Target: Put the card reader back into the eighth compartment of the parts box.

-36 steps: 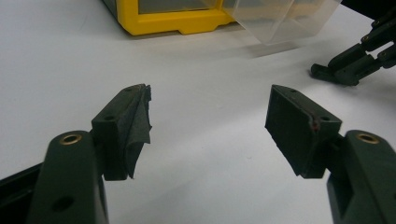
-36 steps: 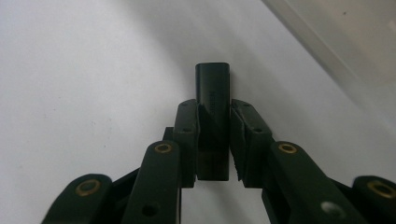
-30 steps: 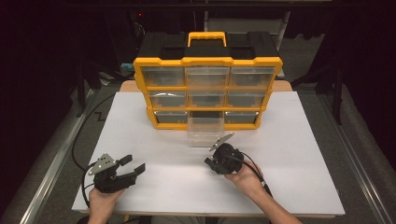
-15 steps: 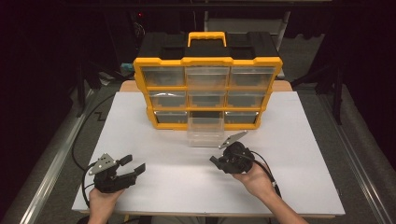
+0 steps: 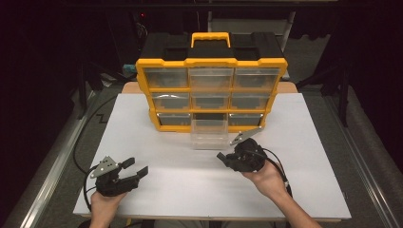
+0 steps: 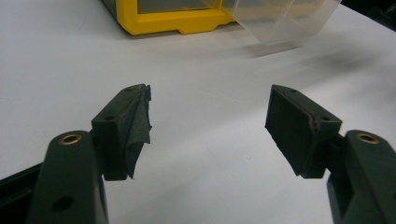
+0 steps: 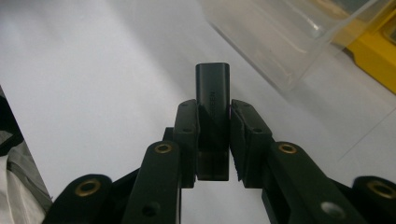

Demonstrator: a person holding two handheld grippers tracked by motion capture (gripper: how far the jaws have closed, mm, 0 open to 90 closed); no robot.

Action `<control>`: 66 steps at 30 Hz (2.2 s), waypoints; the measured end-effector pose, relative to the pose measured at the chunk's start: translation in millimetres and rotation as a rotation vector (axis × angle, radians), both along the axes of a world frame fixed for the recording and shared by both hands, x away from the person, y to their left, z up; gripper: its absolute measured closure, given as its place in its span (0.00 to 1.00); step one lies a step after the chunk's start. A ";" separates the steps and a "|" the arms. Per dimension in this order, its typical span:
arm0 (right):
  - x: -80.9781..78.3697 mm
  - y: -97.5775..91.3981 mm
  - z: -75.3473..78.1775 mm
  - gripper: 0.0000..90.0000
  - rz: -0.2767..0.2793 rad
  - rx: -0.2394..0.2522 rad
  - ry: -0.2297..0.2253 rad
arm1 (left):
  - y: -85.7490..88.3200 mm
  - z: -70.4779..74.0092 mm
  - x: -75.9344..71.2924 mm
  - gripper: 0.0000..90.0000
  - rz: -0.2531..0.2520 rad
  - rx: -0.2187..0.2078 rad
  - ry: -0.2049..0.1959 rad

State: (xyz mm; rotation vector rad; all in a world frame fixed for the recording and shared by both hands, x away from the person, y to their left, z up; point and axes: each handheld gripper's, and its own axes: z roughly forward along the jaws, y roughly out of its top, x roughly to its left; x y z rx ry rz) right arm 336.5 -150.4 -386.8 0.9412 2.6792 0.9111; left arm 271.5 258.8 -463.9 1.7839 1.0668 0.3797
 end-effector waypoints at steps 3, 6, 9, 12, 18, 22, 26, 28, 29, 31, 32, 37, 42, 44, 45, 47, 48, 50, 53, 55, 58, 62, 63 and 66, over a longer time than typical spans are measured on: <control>1.1 -0.7 5.1 0.82 0.000 0.011 -0.005 | 0.2 0.1 0.0 0.35 0.000 -0.002 -0.001; 2.4 -0.7 10.3 0.82 0.001 0.015 -0.013 | 0.0 0.1 -0.1 0.35 0.000 0.000 -0.002; 4.2 -1.1 13.7 0.82 -0.007 0.022 -0.010 | 0.1 0.0 0.0 0.35 0.003 0.000 -0.002; 7.0 -1.3 17.5 0.82 -0.007 0.033 -0.013 | 0.0 0.0 0.0 0.35 0.002 0.002 -0.002; 10.6 -0.1 24.0 0.82 -0.010 0.038 -0.018 | 0.2 -0.1 0.1 0.35 0.001 -0.001 -0.001; 14.6 0.2 29.1 0.82 -0.015 0.041 -0.024 | 0.2 -0.1 0.4 0.35 0.000 0.001 0.000; 20.1 0.0 33.0 0.82 -0.018 0.046 -0.029 | 0.6 0.0 0.3 0.35 0.000 0.000 0.002; 22.6 0.7 35.3 0.82 -0.022 0.047 -0.031 | 0.5 0.0 0.4 0.35 -0.001 0.001 0.003; 23.9 1.2 36.6 0.82 -0.025 0.047 -0.034 | 0.4 0.0 0.4 0.35 -0.001 0.001 0.002; 26.7 2.7 39.0 0.82 -0.027 0.045 -0.039 | 0.4 0.0 0.5 0.35 -0.001 0.001 0.003; 28.5 3.9 40.4 0.82 -0.031 0.044 -0.039 | 0.5 0.0 0.5 0.35 -0.001 0.001 0.003; 37.8 8.0 44.1 0.82 -0.039 0.033 -0.049 | 0.5 0.0 0.4 0.35 -0.001 0.001 0.003; 47.7 12.7 46.3 0.82 -0.049 0.026 -0.055 | 0.4 0.0 0.4 0.35 -0.002 0.002 0.002; 51.4 15.2 46.8 0.82 -0.054 0.023 -0.055 | 0.3 -0.1 0.4 0.35 0.000 0.002 -0.001; 53.3 16.3 47.0 0.82 -0.057 0.020 -0.056 | 0.3 -0.1 0.4 0.35 0.000 0.001 -0.001; 57.0 18.9 47.0 0.82 -0.063 0.019 -0.052 | 0.6 0.0 0.3 0.35 -0.001 0.002 0.001; 59.2 20.0 46.9 0.82 -0.059 0.013 -0.056 | 0.6 0.0 0.3 0.35 -0.001 0.002 0.001; 63.4 22.9 46.4 0.82 -0.064 0.010 -0.052 | 0.3 -0.1 0.3 0.35 -0.001 0.001 -0.001; 68.6 26.0 44.7 0.82 -0.070 0.005 -0.049 | 0.4 -0.2 0.4 0.35 -0.001 0.002 -0.001; 72.1 28.2 43.3 0.82 -0.074 0.003 -0.044 | 0.6 0.0 0.4 0.35 -0.002 0.002 0.002; 76.7 31.7 40.6 0.82 -0.078 -0.002 -0.033 | 0.6 0.0 0.4 0.35 -0.003 0.002 0.002; 80.9 35.4 37.8 0.82 -0.086 -0.009 -0.030 | 0.6 0.0 0.4 0.35 -0.003 0.002 0.001; 81.5 36.0 37.3 0.82 -0.087 -0.009 -0.026 | 0.6 0.0 0.4 0.35 -0.004 0.003 0.001; 84.6 37.6 34.6 0.82 -0.093 -0.019 -0.013 | 0.6 0.0 0.5 0.35 -0.004 0.002 0.002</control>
